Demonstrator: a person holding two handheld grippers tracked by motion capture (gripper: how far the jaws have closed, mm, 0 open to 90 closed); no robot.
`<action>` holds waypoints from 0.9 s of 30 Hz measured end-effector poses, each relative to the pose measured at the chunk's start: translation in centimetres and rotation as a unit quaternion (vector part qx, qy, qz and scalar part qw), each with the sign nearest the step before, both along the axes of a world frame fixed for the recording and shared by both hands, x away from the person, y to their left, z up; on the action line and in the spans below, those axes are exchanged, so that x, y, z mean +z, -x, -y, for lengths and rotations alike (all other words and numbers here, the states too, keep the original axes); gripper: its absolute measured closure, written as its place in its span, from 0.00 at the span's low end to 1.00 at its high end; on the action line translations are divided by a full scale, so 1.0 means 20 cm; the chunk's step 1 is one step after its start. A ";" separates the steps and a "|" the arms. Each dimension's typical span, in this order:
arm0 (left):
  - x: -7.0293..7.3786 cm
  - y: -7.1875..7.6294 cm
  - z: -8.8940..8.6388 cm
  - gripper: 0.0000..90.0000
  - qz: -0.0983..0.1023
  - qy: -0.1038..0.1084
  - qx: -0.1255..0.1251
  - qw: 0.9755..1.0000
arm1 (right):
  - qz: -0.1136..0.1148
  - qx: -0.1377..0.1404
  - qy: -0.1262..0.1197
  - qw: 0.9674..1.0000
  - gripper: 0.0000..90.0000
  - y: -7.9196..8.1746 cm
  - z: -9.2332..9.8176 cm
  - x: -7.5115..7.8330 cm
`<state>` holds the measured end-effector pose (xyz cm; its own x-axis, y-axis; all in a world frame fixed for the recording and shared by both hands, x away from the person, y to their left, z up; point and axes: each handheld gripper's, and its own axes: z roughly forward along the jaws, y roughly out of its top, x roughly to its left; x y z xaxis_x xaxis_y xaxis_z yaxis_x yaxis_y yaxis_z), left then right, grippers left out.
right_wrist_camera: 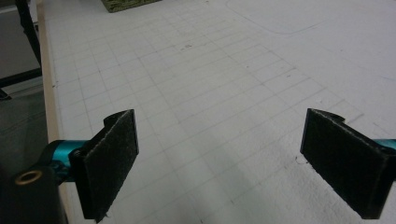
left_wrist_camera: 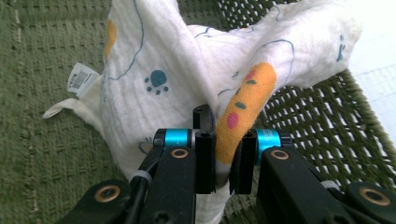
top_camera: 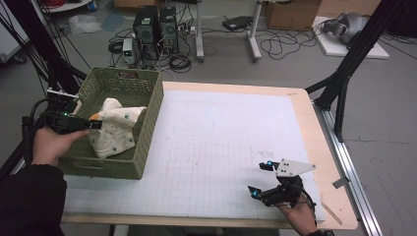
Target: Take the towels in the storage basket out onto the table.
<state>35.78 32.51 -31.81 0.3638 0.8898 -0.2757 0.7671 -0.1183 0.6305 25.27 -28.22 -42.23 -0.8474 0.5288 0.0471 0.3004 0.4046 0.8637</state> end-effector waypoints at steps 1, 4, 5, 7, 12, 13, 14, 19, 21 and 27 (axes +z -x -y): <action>0.00 0.00 0.00 0.92 -0.001 0.003 0.000 1.000 | 0.002 0.002 0.002 1.000 0.12 0.00 -0.01 0.00; 0.00 0.01 -0.02 0.92 -0.002 0.023 0.001 1.000 | 0.002 0.005 0.004 1.000 0.12 0.00 -0.01 0.00; 0.00 0.01 -0.03 0.92 -0.002 0.031 0.002 1.000 | 0.000 0.004 0.003 1.000 0.12 0.01 0.00 0.00; 0.00 0.01 -0.04 0.92 -0.002 0.059 0.001 0.998 | 0.000 0.002 0.001 1.000 0.12 0.01 0.00 0.00; 0.00 0.01 -0.05 0.92 0.003 0.087 0.005 0.996 | -0.002 0.002 0.001 1.000 0.12 0.01 0.01 0.00; 0.00 0.01 -0.06 0.92 0.004 0.091 0.004 0.996 | -0.002 0.001 0.001 1.000 0.12 0.01 0.01 0.00; 0.00 0.01 -0.06 0.92 0.005 0.099 0.003 0.995 | -0.002 0.002 0.001 1.000 0.12 0.01 0.01 -0.01; 0.00 0.01 -0.07 0.92 0.006 0.122 0.006 0.992 | 0.000 0.004 0.002 1.000 0.12 0.01 0.00 0.00; 0.00 0.01 -0.07 0.92 0.007 0.133 0.010 0.991 | 0.000 0.004 0.001 1.000 0.12 0.01 0.00 0.00; 0.00 0.02 -0.10 0.92 0.006 0.155 0.017 0.988 | 0.000 0.004 0.000 1.000 0.12 0.01 0.01 -0.01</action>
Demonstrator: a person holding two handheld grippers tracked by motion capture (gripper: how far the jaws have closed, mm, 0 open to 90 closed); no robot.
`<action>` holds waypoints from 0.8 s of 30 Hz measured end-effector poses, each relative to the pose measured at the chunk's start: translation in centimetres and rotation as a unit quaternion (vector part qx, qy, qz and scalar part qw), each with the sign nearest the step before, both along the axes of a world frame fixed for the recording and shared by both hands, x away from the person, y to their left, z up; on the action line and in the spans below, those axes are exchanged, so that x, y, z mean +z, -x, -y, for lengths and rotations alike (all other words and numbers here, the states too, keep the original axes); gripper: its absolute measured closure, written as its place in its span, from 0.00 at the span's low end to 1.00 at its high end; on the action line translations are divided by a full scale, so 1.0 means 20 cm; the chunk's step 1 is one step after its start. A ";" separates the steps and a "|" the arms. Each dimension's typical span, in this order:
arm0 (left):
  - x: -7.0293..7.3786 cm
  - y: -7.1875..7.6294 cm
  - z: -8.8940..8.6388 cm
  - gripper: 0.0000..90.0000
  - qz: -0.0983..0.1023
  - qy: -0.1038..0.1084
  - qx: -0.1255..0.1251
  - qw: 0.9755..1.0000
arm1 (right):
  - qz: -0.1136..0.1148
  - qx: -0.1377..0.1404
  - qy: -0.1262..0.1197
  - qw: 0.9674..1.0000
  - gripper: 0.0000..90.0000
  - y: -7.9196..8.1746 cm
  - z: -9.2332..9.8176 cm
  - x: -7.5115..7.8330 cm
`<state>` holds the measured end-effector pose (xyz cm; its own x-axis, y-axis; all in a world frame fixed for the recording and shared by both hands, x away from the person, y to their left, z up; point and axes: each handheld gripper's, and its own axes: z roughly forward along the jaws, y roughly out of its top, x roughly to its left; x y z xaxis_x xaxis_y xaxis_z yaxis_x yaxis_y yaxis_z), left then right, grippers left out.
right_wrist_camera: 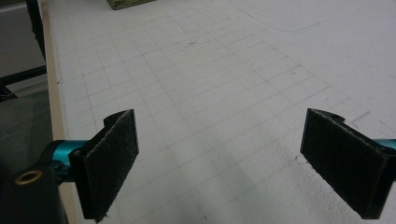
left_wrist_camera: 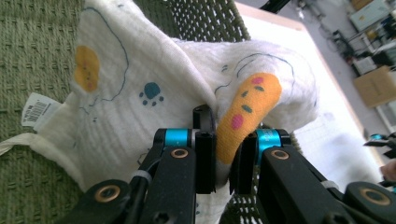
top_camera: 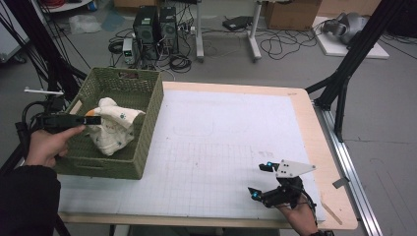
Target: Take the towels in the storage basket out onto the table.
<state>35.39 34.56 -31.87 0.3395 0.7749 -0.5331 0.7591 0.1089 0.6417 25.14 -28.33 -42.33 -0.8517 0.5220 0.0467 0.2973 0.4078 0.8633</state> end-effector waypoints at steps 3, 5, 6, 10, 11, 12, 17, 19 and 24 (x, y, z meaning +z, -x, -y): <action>0.00 0.00 -0.02 0.92 0.000 0.022 0.006 1.000 | -0.001 0.001 -0.001 1.000 0.12 0.00 0.00 0.00; 0.00 0.01 -0.03 0.92 -0.001 0.031 0.009 0.999 | -0.002 0.000 -0.002 1.000 0.12 0.00 0.00 0.00; 0.01 0.01 -0.03 0.92 0.000 0.038 0.012 0.999 | -0.002 0.000 -0.002 1.000 0.12 0.00 0.00 0.00; 0.03 0.02 -0.05 0.92 0.003 0.069 0.022 0.997 | -0.003 0.002 -0.002 1.000 0.12 0.00 0.00 0.00; 0.03 0.02 -0.05 0.92 0.003 0.070 0.023 0.997 | -0.001 0.001 -0.003 1.000 0.12 -0.01 0.00 0.00; 0.04 0.02 -0.05 0.92 0.004 0.072 0.025 0.997 | -0.001 0.001 -0.004 1.000 0.12 -0.01 0.00 0.00; 0.05 0.02 -0.06 0.92 0.005 0.080 0.024 0.996 | -0.003 0.002 -0.004 1.000 0.12 -0.01 0.00 0.00; 0.05 0.02 -0.06 0.92 0.004 0.080 0.027 0.996 | -0.002 0.004 -0.005 1.000 0.12 -0.02 0.01 0.01; 0.05 0.02 -0.06 0.92 0.004 0.075 0.027 0.997 | -0.001 0.001 -0.008 1.000 0.12 -0.02 0.01 0.01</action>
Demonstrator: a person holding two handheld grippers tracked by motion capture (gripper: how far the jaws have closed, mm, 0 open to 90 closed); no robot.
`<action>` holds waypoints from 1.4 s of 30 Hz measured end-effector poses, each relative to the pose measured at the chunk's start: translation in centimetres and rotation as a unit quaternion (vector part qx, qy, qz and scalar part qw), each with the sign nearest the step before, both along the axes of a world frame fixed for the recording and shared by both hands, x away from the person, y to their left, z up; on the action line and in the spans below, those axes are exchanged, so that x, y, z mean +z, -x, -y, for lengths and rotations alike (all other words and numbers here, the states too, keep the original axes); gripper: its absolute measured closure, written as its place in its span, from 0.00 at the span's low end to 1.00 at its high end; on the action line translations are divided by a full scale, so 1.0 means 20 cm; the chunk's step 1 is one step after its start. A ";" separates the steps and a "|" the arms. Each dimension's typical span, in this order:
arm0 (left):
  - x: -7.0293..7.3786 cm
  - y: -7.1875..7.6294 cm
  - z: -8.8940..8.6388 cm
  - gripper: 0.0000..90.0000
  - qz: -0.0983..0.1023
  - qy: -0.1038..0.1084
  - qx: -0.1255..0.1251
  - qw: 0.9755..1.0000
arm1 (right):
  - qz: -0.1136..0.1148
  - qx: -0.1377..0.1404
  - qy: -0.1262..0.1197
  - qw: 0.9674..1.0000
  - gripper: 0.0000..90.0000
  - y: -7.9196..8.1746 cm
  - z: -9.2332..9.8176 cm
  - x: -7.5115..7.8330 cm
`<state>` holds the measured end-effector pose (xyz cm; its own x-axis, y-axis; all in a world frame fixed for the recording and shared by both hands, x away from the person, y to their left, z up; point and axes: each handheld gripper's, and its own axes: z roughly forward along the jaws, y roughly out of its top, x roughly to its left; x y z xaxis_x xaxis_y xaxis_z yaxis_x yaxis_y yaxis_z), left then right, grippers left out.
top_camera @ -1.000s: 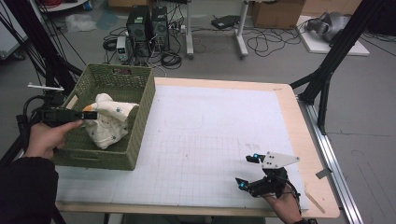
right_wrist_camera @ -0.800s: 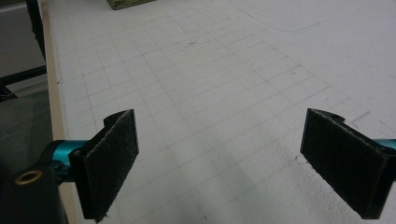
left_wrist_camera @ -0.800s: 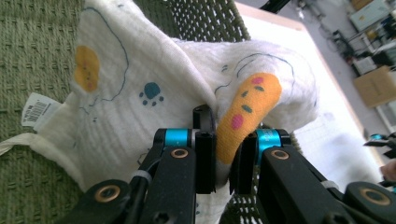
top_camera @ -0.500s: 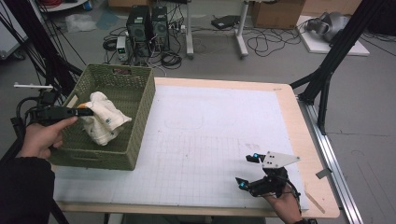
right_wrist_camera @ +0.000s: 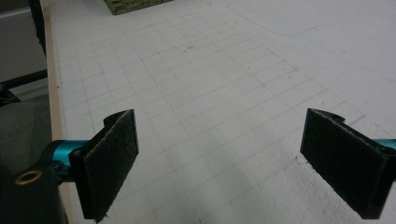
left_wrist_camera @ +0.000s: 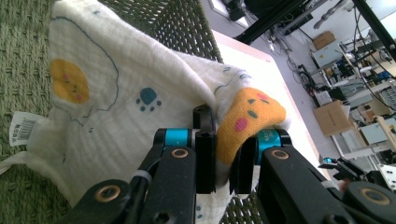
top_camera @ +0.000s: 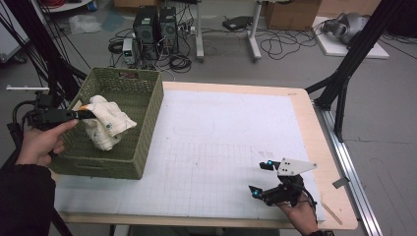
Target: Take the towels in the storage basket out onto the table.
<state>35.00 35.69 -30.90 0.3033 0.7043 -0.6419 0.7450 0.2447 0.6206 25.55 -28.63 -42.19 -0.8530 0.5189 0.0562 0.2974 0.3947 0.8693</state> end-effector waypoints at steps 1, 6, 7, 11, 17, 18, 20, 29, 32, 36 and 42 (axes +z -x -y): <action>0.00 0.00 0.00 0.92 -0.001 0.001 0.000 1.000 | 0.000 0.000 0.000 1.000 0.12 0.00 0.00 0.00; 0.00 0.00 0.00 0.92 -0.003 -0.001 -0.001 1.000 | 0.000 0.002 -0.002 1.000 0.12 0.00 0.00 0.00; 0.00 0.00 0.00 0.92 -0.003 0.000 -0.002 1.000 | -0.001 0.002 -0.002 1.000 0.12 0.00 0.00 0.00; 0.03 0.00 0.01 0.92 0.002 0.004 -0.005 1.000 | -0.002 0.003 -0.003 1.000 0.12 0.00 0.00 0.00; 0.03 -0.01 0.02 0.92 0.003 0.006 -0.010 1.000 | 0.000 0.002 -0.008 1.000 0.12 0.00 0.01 0.01; 0.02 -0.01 0.02 0.92 0.001 0.006 -0.011 1.000 | 0.001 0.000 -0.008 1.000 0.12 0.00 0.01 0.01; 0.01 -0.02 0.04 0.92 0.000 0.007 -0.012 1.000 | 0.002 0.001 -0.007 1.000 0.12 0.00 0.01 0.01; 0.00 -0.06 0.14 0.92 0.014 0.043 -0.033 0.998 | 0.002 0.001 -0.010 1.000 0.12 0.00 0.01 0.01; 0.03 -0.06 0.19 0.92 0.025 0.053 -0.049 0.997 | 0.001 0.003 -0.013 1.000 0.12 0.00 0.01 0.01; 0.08 -0.07 0.27 0.92 0.040 0.064 -0.071 0.995 | 0.000 0.003 -0.016 1.000 0.12 0.00 0.01 0.01; 0.14 -0.07 0.43 0.92 0.060 0.077 -0.110 0.989 | 0.002 0.004 -0.016 1.000 0.12 0.00 0.01 0.02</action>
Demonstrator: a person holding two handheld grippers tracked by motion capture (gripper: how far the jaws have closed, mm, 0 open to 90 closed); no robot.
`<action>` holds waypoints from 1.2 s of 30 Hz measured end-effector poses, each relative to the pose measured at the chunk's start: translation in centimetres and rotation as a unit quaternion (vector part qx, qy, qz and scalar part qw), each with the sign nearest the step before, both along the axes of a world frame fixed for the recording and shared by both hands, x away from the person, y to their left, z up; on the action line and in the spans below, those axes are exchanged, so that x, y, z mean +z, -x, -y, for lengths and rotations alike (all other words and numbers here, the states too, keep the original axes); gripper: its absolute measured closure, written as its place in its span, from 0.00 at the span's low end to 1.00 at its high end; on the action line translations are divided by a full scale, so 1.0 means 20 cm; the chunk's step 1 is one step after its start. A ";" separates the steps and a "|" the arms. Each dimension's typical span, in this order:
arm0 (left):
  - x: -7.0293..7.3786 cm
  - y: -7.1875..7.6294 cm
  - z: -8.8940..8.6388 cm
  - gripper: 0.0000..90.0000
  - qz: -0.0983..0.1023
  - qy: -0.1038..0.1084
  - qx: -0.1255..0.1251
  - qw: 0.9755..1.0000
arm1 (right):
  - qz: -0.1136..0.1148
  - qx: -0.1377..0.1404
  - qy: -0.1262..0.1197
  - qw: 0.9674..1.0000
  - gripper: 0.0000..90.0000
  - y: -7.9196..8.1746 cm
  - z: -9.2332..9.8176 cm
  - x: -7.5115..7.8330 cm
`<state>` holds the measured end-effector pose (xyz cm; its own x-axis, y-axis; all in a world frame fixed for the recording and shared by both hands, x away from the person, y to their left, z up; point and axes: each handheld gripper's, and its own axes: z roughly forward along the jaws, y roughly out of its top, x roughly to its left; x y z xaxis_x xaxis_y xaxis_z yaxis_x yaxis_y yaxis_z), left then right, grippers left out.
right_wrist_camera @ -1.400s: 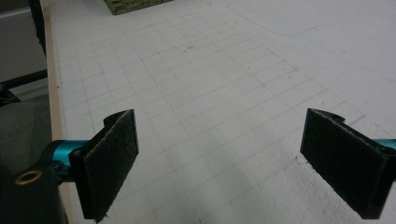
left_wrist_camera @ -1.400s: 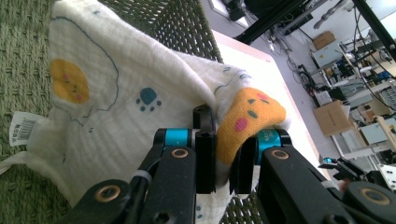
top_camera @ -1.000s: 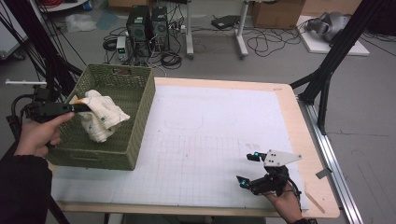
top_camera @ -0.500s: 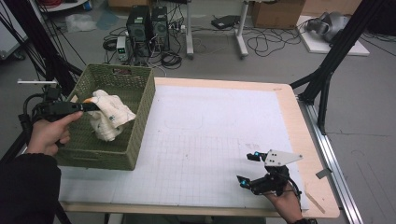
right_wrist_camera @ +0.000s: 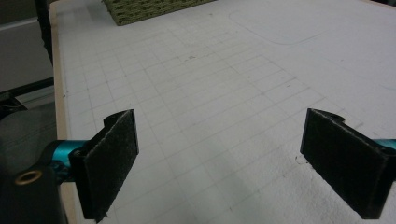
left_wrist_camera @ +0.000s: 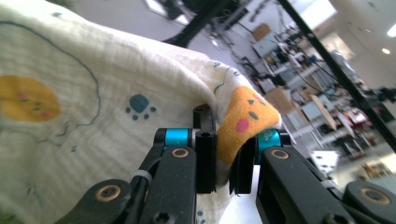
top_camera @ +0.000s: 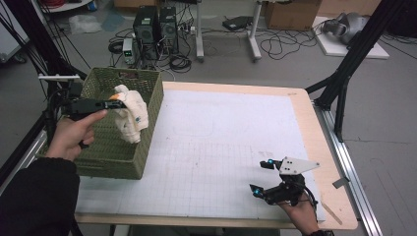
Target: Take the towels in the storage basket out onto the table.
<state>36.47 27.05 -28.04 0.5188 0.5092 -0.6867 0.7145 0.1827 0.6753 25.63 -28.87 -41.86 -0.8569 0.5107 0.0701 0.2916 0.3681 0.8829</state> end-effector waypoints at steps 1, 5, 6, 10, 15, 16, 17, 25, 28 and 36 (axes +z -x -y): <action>0.01 0.00 0.04 0.92 0.006 0.002 -0.011 1.000 | 0.001 0.000 0.000 1.000 0.12 0.00 0.00 0.00; 0.02 0.00 0.21 0.92 0.014 0.001 -0.049 0.999 | 0.001 0.001 -0.003 1.000 0.12 0.00 0.00 0.00; 0.02 0.00 0.26 0.92 0.014 -0.001 -0.059 0.998 | 0.000 0.000 -0.004 1.000 0.12 0.00 -0.01 0.01; -0.04 -0.01 0.46 0.92 0.004 -0.009 -0.093 0.996 | 0.004 0.003 -0.004 1.000 0.12 0.00 -0.01 0.01; -0.16 -0.02 0.68 0.92 -0.010 -0.030 -0.127 0.991 | 0.006 0.001 -0.009 1.000 0.12 0.00 0.00 0.01; -0.18 -0.02 0.73 0.92 -0.013 -0.035 -0.133 0.990 | 0.006 0.000 -0.009 1.000 0.12 0.00 0.00 0.01; -0.21 -0.01 0.77 0.92 -0.018 -0.033 -0.140 0.989 | 0.006 0.000 -0.010 1.000 0.12 0.00 0.00 0.01; -0.44 -0.02 1.10 0.92 -0.044 -0.063 -0.181 0.980 | 0.007 -0.001 -0.012 1.000 0.14 -0.02 -0.01 0.01; -0.53 -0.04 1.18 0.91 -0.045 -0.074 -0.179 0.980 | 0.007 -0.001 -0.013 1.000 0.19 -0.02 0.00 0.01; -0.70 -0.10 1.28 0.79 -0.038 -0.144 -0.159 0.976 | -0.006 -0.003 -0.006 1.000 0.49 -0.13 -0.01 -0.01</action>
